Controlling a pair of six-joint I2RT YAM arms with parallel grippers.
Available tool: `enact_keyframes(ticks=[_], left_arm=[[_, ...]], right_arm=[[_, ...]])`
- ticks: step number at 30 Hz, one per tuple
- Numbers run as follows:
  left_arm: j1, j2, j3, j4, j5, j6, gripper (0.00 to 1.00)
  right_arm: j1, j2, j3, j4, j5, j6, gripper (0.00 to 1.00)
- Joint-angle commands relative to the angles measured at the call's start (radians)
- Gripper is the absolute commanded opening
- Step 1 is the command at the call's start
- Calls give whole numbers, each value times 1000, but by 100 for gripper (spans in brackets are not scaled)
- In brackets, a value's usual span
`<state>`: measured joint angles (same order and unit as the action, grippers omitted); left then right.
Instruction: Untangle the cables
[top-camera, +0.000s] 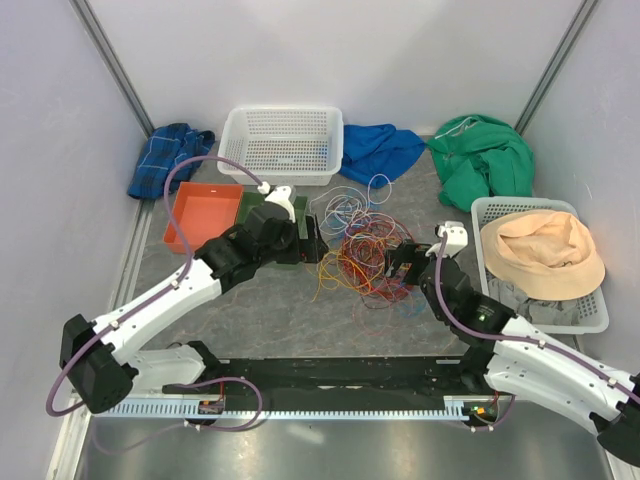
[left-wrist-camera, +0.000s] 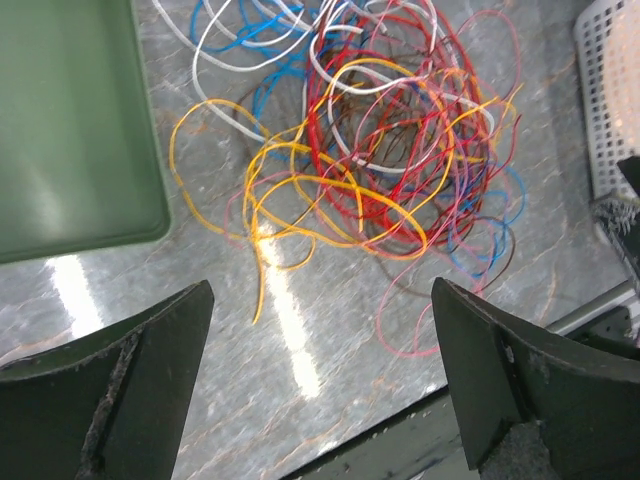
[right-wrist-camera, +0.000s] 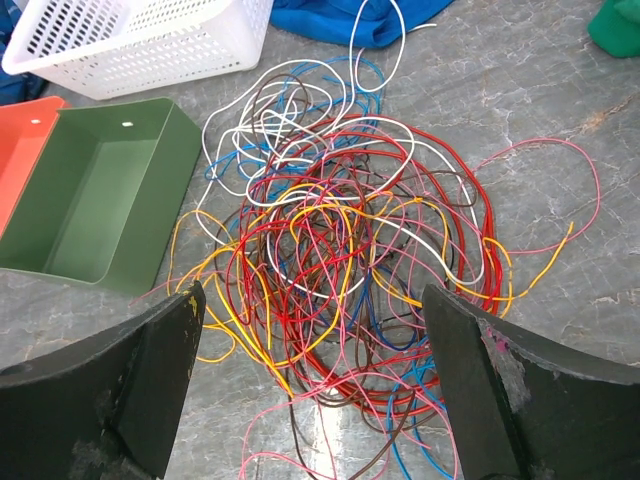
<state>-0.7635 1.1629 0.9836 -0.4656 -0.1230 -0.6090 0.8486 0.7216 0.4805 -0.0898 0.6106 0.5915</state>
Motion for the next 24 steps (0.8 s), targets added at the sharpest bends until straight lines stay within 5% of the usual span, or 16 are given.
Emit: enact_keyframes(ticks=[1,8,14,24], left_arm=[[-3,44,-23,146,45,-66,99],[-98,108,-171,398,0,-221,99],[-165,227,-154,501,-70,-402,76],[-183,372,-132,604,-67,-554,62]], right_arm=[[1,-34,-22,-11,17,25,98],[1,-56,-45,-13,18,25,98],[0,-56,-51,-16,23,27,98],[0,-74,-57,-31,34,19,98]])
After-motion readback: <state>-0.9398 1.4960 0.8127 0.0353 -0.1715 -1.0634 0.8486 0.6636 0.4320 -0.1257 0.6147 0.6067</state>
